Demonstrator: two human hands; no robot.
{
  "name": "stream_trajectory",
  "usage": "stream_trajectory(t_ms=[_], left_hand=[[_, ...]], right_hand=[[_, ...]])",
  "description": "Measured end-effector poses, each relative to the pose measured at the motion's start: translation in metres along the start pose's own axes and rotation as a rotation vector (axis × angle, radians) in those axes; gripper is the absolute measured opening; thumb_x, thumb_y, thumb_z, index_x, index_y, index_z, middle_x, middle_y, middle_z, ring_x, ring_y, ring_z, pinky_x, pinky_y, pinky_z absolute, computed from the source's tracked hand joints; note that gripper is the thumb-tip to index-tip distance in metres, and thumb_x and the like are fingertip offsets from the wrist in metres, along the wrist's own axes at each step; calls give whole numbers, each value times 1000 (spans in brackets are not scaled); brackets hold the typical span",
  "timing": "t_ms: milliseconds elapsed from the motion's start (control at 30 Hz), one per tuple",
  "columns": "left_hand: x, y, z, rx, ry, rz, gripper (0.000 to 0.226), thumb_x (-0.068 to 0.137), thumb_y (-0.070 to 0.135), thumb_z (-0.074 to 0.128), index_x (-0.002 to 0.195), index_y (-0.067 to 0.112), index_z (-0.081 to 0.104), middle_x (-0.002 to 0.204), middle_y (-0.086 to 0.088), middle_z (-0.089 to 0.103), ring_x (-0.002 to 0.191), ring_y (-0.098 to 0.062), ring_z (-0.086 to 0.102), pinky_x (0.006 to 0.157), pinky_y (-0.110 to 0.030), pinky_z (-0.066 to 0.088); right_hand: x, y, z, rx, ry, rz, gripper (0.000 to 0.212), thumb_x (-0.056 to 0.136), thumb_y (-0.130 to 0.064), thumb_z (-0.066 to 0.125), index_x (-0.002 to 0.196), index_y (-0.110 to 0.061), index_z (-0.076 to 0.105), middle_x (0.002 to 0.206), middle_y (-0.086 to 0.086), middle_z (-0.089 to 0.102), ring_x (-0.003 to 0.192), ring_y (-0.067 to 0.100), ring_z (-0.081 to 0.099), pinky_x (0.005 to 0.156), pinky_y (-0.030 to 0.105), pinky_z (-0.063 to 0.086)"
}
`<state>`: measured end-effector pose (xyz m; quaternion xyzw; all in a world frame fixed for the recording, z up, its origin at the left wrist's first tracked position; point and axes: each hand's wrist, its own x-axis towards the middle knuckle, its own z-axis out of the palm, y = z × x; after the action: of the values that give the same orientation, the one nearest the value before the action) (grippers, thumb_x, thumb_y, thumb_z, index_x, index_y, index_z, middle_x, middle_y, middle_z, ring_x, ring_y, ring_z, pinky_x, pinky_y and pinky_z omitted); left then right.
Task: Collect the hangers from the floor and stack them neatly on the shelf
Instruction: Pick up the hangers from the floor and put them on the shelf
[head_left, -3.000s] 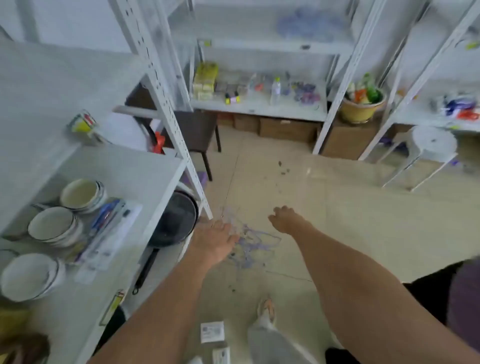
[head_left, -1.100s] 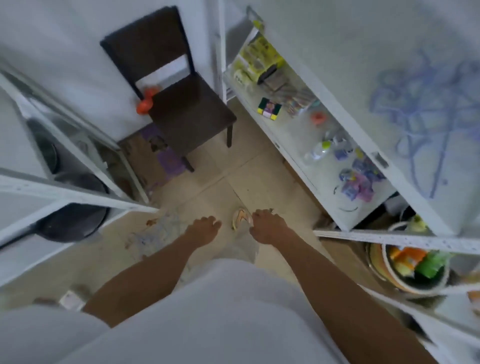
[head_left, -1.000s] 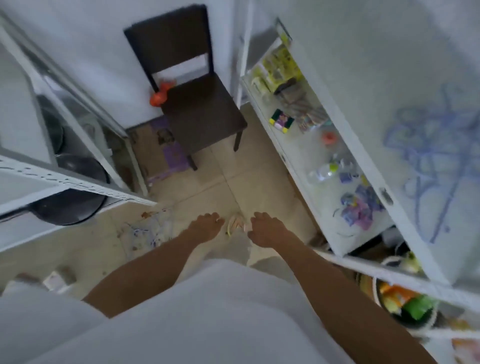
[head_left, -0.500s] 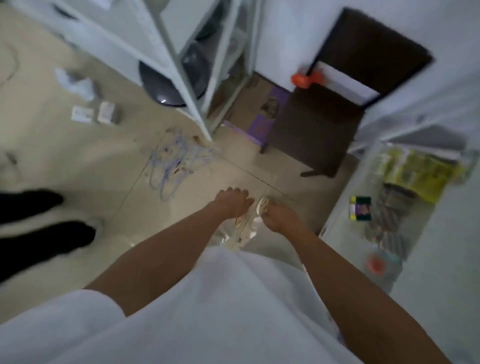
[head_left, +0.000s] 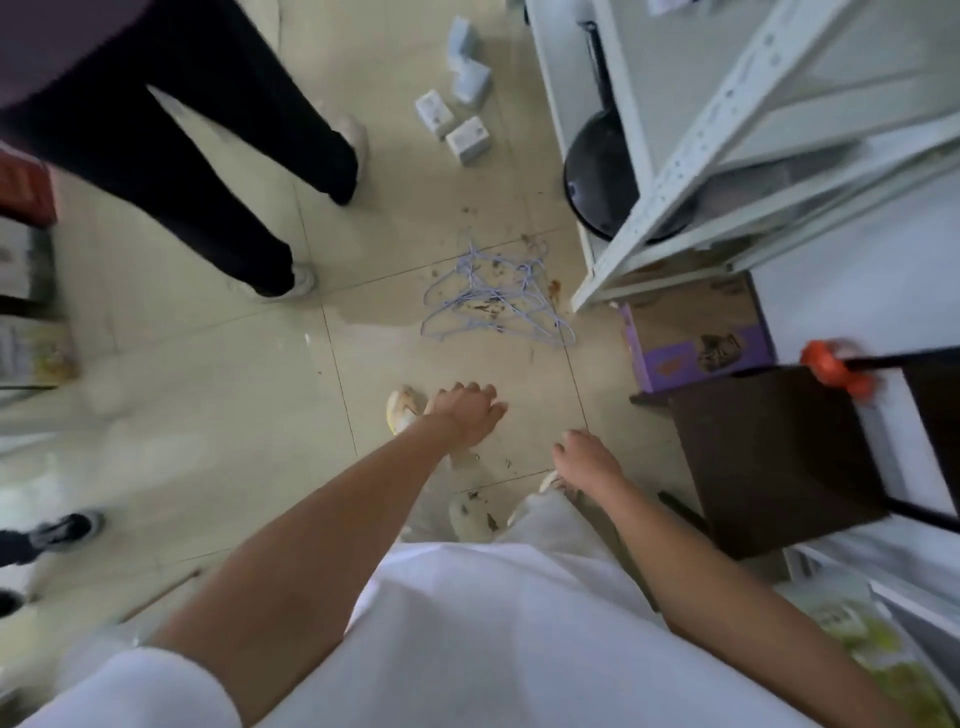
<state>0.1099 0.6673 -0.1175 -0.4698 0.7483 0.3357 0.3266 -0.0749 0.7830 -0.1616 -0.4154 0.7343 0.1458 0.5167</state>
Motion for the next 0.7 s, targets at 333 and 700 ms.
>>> stream_trajectory(t_ms=[333,700], left_hand=[[82,-181,-27,-29,-63,71,54,106,47,30,147,15,44,148,-14,50,134,-36,47,106,-51,40],[208,-307,-51,55,-180,10,48,101,41,39,142,17,48,144,-11,54,135,-32,47,108,-46,39]], right_hand=[[90,-178,34,79,20,107,52,104,-27,40,151,-4,42,155,15,42,142,32,41,115,43,39],[236,-272,16,367,86,196,45,100,-29,44,140,-10,54,141,18,60,129,36,56,103,41,47]])
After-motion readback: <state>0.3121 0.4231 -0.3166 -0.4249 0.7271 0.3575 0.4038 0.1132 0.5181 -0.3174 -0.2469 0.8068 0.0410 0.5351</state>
